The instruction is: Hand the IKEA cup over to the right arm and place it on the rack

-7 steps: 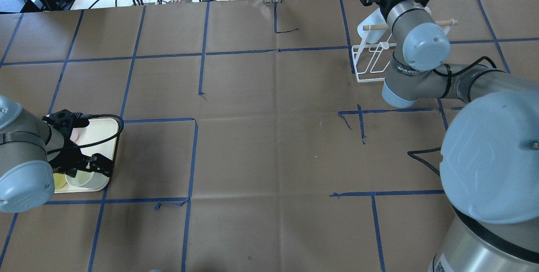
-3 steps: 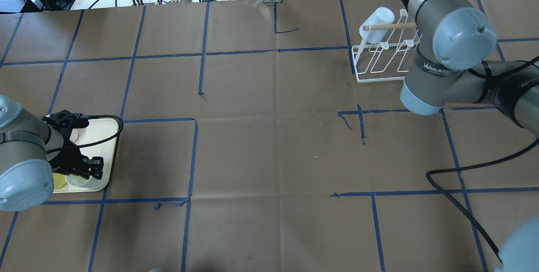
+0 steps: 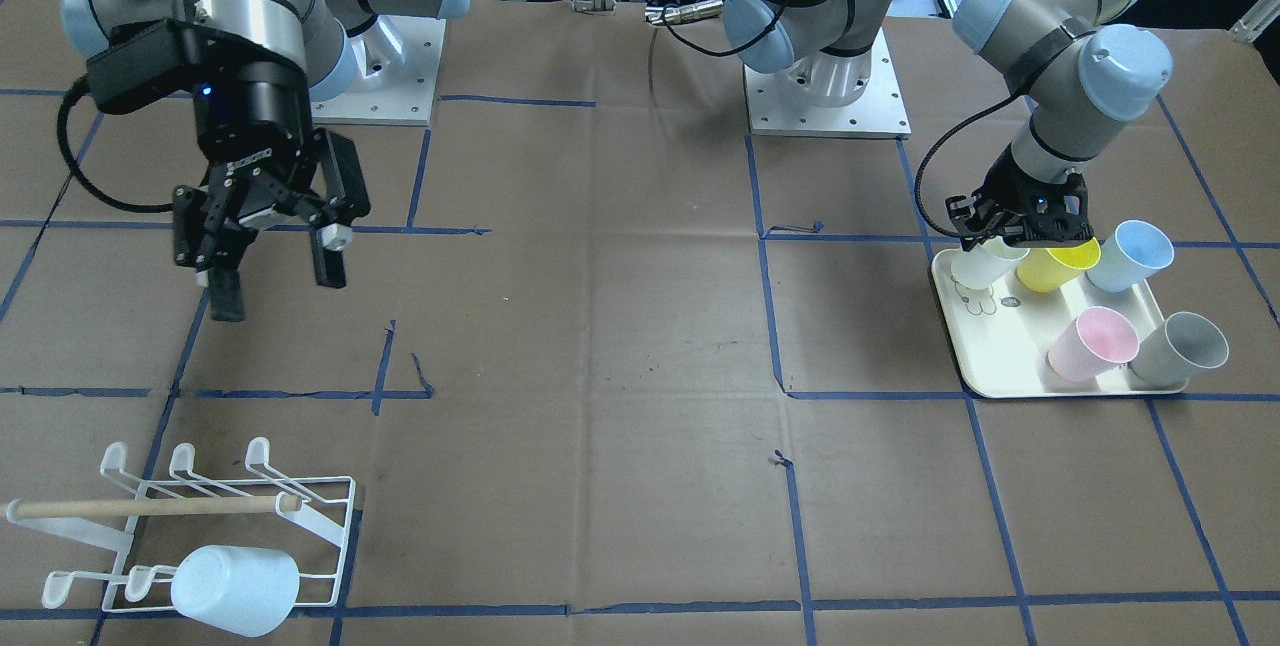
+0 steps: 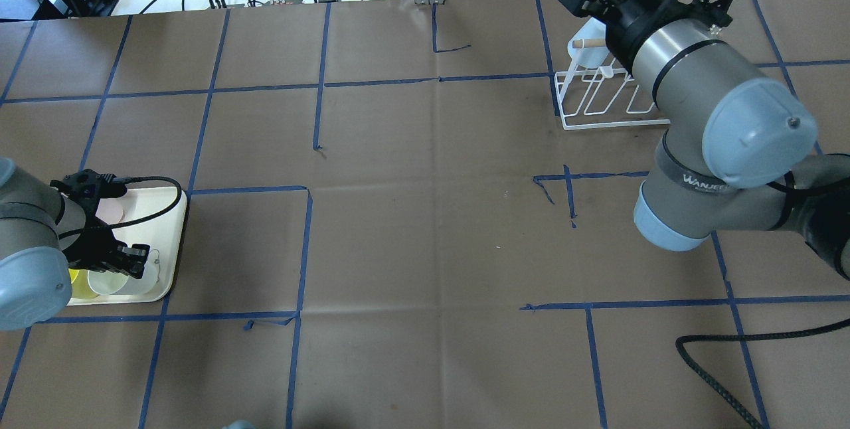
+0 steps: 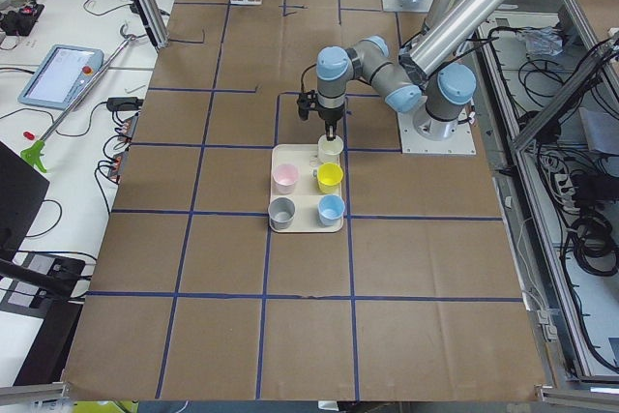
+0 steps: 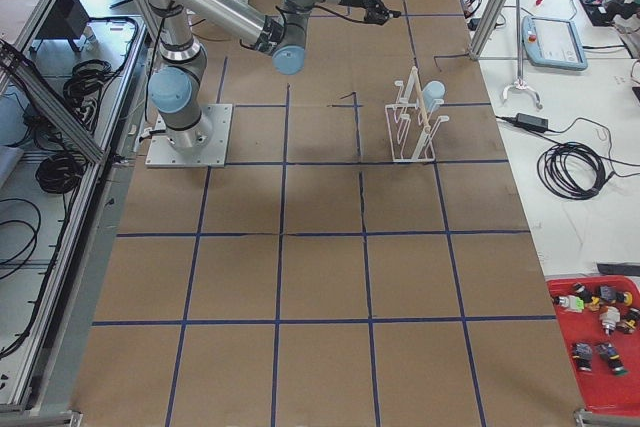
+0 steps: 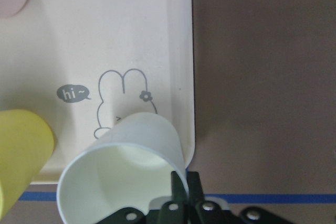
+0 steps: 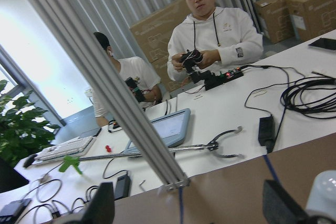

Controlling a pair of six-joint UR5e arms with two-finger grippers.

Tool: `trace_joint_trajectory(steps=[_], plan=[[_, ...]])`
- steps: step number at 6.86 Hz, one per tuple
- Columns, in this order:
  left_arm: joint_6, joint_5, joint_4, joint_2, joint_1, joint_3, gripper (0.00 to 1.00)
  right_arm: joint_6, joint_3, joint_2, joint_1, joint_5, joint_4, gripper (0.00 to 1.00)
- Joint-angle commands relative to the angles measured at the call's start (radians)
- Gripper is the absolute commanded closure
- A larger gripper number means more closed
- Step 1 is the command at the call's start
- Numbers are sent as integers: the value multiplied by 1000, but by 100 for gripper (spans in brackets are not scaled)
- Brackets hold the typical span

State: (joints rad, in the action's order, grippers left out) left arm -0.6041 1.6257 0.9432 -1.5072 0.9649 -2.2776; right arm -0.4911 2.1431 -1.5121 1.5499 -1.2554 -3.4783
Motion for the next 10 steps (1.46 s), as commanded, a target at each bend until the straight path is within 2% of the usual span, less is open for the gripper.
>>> trace_joint_trajectory(steps=[1,3,4,6,7,8,10], plan=[[7,-26,131,2,15,140,100,-314,61,-42,74,121,-10,0],[17,-78,386,-19,101,399,100,-562,118,-68,90,172,-43,0],[24,-81,484,-46,160,529,100,-640,148,-63,90,192,-118,0],[21,-192,523,-94,257,679,100,-894,176,-62,94,192,-204,0],[23,-308,522,-97,287,702,100,-979,178,-60,96,192,-224,0],[24,-481,502,-93,296,699,100,-1050,178,-60,107,191,-225,0],[10,-721,320,-87,322,658,100,-1139,178,-60,110,185,-219,0]])
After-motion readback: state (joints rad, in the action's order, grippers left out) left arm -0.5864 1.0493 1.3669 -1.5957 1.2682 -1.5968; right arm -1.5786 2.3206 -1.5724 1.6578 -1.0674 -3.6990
